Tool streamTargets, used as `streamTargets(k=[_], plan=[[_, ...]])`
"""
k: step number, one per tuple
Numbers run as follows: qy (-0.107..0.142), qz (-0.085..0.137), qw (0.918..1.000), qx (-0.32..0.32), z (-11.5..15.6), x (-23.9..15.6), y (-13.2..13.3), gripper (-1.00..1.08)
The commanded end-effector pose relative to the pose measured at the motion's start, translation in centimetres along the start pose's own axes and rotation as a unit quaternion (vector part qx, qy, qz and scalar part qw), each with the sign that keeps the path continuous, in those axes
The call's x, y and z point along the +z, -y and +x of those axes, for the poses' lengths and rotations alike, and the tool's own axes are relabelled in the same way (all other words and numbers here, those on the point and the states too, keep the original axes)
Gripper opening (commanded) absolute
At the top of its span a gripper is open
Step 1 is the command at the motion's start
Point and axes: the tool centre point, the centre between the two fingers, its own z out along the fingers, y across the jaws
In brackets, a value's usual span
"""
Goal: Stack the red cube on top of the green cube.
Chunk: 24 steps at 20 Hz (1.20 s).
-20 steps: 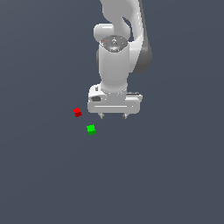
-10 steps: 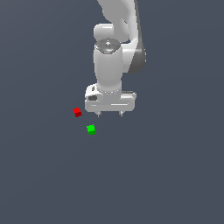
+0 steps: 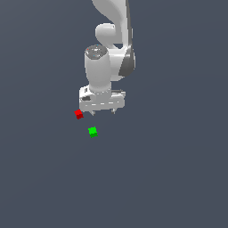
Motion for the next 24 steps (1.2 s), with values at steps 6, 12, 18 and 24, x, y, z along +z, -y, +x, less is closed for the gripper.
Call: streamTargets(k=[6,12,18,24], plan=[[0.006,0.001,0.9988,-0.049,-4.4,2.4,-3.7,1.0],[0.011,0.002,0.9962,-0.087,-7.3,4.3,-6.8,1.0],[0.015,0.002,0.9923,-0.123,-10.0,6.0,-10.1,1.0],[0.019,0.003,0.9881,-0.153,-11.9,7.5,-13.0,1.0]])
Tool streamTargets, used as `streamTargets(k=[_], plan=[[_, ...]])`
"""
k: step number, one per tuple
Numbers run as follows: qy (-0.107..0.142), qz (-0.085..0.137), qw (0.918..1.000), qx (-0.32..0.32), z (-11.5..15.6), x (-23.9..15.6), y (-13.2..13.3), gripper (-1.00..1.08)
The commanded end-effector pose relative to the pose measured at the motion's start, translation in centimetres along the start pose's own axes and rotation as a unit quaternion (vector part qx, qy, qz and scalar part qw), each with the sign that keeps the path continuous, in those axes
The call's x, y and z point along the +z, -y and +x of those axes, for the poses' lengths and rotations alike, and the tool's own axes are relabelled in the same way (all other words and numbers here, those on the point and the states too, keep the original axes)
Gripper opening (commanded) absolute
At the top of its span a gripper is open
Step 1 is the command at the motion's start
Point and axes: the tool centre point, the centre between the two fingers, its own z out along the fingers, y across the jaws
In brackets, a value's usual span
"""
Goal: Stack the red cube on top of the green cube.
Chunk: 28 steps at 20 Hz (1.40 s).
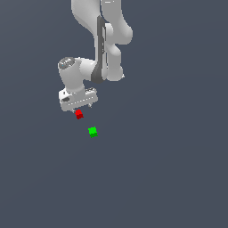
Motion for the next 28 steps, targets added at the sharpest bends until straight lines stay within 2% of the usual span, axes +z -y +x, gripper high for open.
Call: streamTargets(k=[1,11,21,28], plan=[[0.001,0.0,0.9999,-0.012,-0.9,0.6,-0.9,1.0],[0.004,0.0,0.9994,-0.036,-2.8,1.8,-2.9,1.0],[0.004,0.0,0.9994,-0.036,-2.8,2.0,-3.0,1.0],[0.004,0.0,0.9994,-0.036,-2.9,4.6,-2.9,1.0]])
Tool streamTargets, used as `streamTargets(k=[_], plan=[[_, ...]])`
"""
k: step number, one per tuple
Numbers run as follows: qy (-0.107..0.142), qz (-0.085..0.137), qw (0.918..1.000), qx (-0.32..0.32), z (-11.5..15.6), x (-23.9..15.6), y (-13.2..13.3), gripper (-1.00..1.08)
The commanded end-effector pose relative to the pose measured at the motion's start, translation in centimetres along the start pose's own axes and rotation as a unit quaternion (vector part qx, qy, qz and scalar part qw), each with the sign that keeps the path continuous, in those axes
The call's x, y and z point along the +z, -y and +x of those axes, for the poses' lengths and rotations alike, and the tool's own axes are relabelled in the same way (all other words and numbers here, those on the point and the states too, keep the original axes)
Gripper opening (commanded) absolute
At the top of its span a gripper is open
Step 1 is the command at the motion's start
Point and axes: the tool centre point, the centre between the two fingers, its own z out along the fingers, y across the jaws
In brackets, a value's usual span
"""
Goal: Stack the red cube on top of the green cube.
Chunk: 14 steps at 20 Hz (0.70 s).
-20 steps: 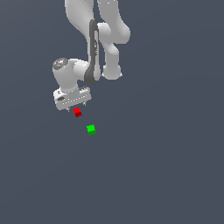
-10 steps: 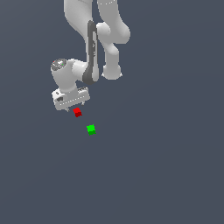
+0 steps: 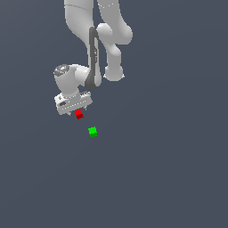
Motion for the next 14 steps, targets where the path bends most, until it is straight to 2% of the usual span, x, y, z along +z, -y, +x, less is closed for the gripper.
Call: streamTargets(k=[1,9,10,14], plan=[[0.0,0.0,1.0,0.0,0.0,1.2,0.1,1.0],[0.0,0.0,1.0,0.0,0.0,2.9,0.0,1.0],[0.0,0.0,1.0,0.0,0.0,2.9,0.0,-1.0],[0.0,0.0,1.0,0.0,0.0,2.9,0.0,-1.0]])
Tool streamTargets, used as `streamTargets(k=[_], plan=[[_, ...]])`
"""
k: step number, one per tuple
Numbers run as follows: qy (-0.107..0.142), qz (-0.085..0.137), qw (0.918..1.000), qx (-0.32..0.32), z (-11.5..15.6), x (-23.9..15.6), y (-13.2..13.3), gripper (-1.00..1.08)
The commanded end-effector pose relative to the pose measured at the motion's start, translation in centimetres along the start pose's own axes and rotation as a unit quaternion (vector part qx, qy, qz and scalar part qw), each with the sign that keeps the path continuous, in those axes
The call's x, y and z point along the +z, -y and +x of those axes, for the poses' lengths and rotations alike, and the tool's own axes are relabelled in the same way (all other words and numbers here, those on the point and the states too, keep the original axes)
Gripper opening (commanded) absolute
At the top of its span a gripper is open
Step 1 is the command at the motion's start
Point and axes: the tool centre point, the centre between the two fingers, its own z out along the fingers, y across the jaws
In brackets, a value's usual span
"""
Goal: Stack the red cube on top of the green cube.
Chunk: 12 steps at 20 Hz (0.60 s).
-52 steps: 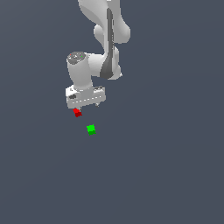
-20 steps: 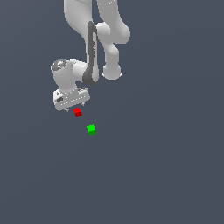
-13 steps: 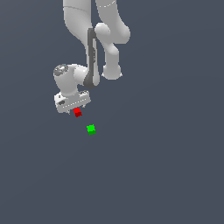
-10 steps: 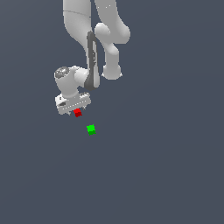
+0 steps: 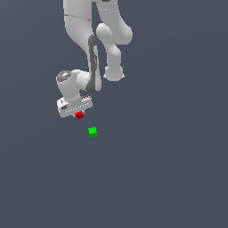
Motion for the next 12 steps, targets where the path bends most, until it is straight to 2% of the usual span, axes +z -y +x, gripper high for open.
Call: streamTargets(k=[1,12], plan=[[0.0,0.0,1.0,0.0,0.02,0.05,0.03,-1.0],[0.0,0.0,1.0,0.0,-0.01,-0.87,0.02,-1.0]])
